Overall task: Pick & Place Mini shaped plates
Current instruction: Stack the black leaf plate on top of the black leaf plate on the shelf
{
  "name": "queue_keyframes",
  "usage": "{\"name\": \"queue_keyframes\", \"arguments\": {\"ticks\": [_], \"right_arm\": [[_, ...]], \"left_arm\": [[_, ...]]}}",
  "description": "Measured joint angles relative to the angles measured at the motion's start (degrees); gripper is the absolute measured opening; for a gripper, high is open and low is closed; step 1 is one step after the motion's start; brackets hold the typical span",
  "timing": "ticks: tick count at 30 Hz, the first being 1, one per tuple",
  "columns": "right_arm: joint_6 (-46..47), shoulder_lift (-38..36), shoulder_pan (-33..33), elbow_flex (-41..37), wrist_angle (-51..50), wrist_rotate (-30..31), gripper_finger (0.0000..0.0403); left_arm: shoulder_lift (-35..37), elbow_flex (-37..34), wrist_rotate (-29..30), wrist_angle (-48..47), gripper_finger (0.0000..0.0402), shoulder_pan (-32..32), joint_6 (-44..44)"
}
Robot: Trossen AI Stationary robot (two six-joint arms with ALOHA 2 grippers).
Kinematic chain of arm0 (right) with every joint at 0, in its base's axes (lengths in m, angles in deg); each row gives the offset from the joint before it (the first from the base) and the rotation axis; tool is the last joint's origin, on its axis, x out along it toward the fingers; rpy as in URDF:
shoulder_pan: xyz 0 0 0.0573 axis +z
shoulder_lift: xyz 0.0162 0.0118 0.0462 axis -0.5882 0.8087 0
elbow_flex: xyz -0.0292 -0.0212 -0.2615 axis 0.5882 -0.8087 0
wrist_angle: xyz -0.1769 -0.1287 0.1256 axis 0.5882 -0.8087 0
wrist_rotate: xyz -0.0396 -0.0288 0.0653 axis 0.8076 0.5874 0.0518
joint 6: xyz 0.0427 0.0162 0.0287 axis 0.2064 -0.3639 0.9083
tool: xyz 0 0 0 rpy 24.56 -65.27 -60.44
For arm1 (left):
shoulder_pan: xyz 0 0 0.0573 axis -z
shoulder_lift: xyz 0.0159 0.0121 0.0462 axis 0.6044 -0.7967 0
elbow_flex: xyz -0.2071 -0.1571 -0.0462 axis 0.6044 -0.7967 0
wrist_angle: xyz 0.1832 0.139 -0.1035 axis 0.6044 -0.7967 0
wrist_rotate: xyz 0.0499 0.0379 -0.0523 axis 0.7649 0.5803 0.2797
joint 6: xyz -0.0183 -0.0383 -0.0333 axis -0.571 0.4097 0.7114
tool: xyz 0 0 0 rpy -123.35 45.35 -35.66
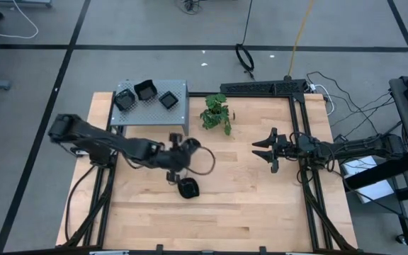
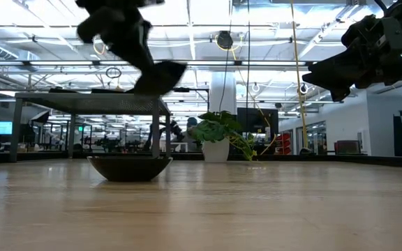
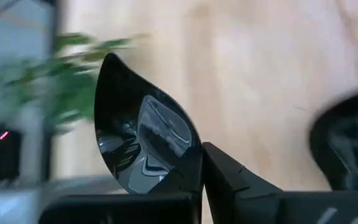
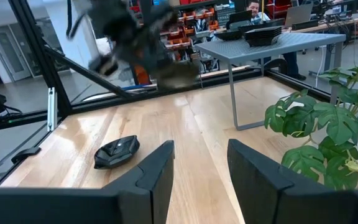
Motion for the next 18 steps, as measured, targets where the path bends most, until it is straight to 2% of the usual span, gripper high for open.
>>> {"name": "queue_keyframes", "arguments": {"ticks": [4,9,12,18], "right_arm": [[0.00,0.03,0.00,-0.02,0.01,-0.01,0.0141],[0.00,0.03,-0.01,-0.02,-0.01,0.00,0.0141],[0.00,0.03,0.00,-0.02,0.01,-0.01,0.0141],[0.00,0.03,0.00,-0.02,0.01,-0.01,0.0141]], "left_arm": [[6.33,0.03,9.89,-2.98,0.0004,-0.46,8.82],[13.82,0.04,21.94,-13.38,0.0010,-4.00,20.53],[17.83,0.04,24.61,-20.60,0.0004,-8.18,27.72],[23.08,0.04,24.89,-28.88,0.0007,-20.36,38.20]]}}
